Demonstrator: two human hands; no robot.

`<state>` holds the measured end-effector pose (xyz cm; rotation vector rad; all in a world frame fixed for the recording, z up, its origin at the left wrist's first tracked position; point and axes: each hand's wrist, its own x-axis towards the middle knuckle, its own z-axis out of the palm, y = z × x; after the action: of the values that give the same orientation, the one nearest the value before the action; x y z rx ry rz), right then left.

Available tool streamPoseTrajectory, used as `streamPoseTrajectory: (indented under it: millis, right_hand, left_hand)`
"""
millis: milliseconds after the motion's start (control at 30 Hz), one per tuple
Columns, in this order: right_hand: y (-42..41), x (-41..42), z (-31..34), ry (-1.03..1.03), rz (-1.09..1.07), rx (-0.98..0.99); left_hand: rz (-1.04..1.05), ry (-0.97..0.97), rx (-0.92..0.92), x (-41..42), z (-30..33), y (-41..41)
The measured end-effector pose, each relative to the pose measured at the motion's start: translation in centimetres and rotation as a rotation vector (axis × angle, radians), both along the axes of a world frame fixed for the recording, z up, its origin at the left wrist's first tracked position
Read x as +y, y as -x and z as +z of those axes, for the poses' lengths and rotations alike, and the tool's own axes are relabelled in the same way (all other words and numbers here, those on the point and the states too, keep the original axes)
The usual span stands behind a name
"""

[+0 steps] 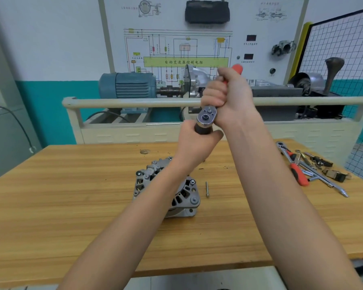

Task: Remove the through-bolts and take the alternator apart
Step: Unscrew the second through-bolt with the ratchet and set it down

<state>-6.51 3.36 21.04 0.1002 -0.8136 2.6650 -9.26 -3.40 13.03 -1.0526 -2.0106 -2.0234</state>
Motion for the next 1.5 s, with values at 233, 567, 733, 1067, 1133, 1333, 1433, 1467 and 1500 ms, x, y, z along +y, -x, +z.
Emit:
streamPoseTrajectory:
  millis: [233, 567, 733, 1067, 1133, 1333, 1433, 1467, 1500]
  right_hand:
    - [0.2, -0.2, -2.2, 0.116, -0.061, -0.022]
    - [0.8, 0.0, -4.6, -0.277, 0.035, 0.071]
    - [1.0, 1.6, -10.5, -0.846, -0.084, -0.141]
    - [0.1, 2.6, -20.5, -1.438, -0.425, -0.361]
    - [0.2, 2.4, -20.5, -1.46, -0.494, -0.329]
    - [0.8, 1.9, -20.8, -1.564, -0.697, -0.188]
    - [1.1, 2.2, -21.0, -1.662, -0.747, -0.1]
    - [1.1, 2.4, -21.0, -1.693, -0.754, -0.075]
    - [1.2, 2.6, -21.1, -1.719, -0.755, -0.045]
  left_hand:
    - [-0.083, 0.027, -0.11, -0.2, -1.7, 0.0]
    - [-0.126, -0.212, -0.198, -2.2, -2.7, 2.1]
    - [-0.147, -0.374, -0.295, -4.4, -3.1, 4.0]
    - [-0.462, -0.644, -0.839, -6.0, -6.8, 8.2]
    - [-0.498, -0.654, -0.838, -6.2, -7.3, 8.6]
    - [-0.569, -0.72, -0.81, -6.4, -8.4, 8.8]
    - [-0.574, -0.73, -0.797, -6.4, -8.5, 8.9]
    - [-0.574, -0.739, -0.8, -6.4, -8.6, 8.9]
    - [-0.576, -0.748, -0.804, -6.4, -8.6, 8.9]
